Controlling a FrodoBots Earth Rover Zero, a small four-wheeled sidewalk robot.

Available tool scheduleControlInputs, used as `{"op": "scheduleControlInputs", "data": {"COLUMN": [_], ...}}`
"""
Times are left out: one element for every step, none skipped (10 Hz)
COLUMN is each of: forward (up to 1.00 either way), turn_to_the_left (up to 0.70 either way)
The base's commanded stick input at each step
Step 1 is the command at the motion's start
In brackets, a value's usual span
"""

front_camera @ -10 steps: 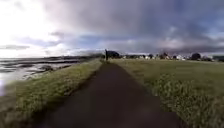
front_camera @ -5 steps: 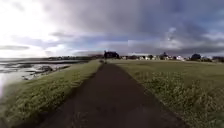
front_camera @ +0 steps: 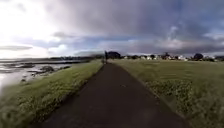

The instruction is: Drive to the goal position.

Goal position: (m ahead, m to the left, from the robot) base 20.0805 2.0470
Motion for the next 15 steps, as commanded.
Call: {"op": "scheduleControlInputs", "data": {"forward": [0.70,0.70,0.70,0.70,0.70,0.70,0.70,0.70,0.70,0.70,0.70,0.70,0.70,0.70,0.70], "turn_to_the_left": [-0.18,-0.35,-0.35,-0.28,-0.01,0.00,0.00,0.00,0.00,0.00,0.00,0.00,-0.18,-0.35,-0.35]}}
